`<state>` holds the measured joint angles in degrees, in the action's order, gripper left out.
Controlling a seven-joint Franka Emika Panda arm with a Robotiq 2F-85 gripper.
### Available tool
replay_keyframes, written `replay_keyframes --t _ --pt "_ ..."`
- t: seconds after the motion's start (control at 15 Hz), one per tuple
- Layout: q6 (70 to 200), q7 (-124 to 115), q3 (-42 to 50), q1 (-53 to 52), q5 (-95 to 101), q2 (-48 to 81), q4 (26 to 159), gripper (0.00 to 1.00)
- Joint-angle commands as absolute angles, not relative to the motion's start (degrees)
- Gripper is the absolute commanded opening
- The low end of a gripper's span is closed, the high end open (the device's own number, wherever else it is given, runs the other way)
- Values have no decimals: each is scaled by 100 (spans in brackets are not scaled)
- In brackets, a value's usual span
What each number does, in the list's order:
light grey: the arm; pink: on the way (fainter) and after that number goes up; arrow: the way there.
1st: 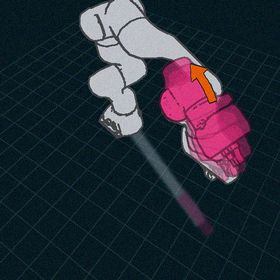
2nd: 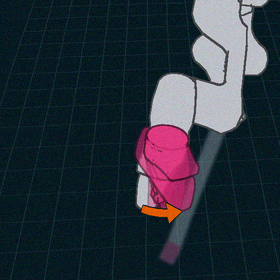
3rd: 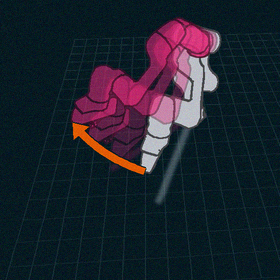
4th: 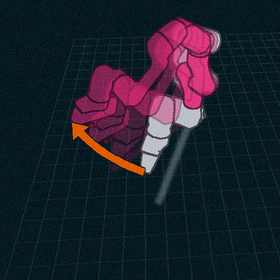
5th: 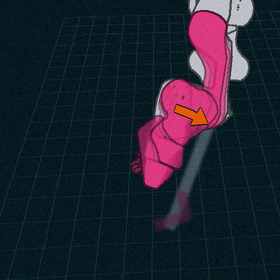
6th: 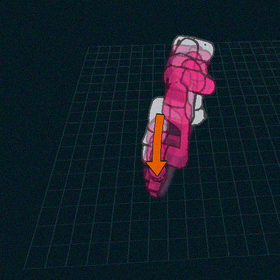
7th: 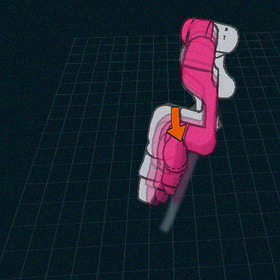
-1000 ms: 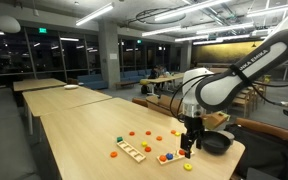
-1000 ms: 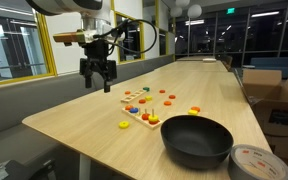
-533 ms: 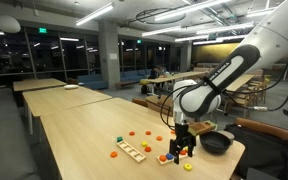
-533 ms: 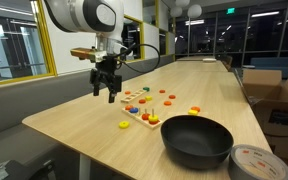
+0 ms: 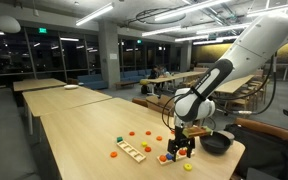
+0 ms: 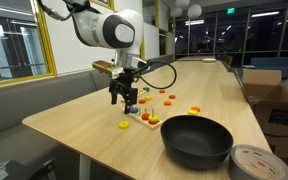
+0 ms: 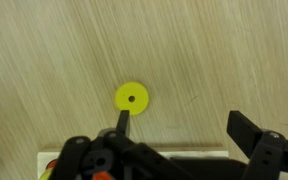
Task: Place the yellow ring at the front of the table on the wooden board, remove the yellow ring on the right from the wooden board
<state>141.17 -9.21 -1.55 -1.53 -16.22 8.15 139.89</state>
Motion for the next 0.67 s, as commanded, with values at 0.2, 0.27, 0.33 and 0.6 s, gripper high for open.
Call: replay_keyframes --t 0.2,0.27,0.33,0.6 --pt "14580 -1165 -86 -14 -1823 1180 13794 100" --pt "14649 -1214 -86 -18 -1830 1228 13811 100" --pt "14691 -1278 -84 -25 -1830 1260 13813 100" --pt "14905 -1597 -20 -34 -1745 1458 13815 100"
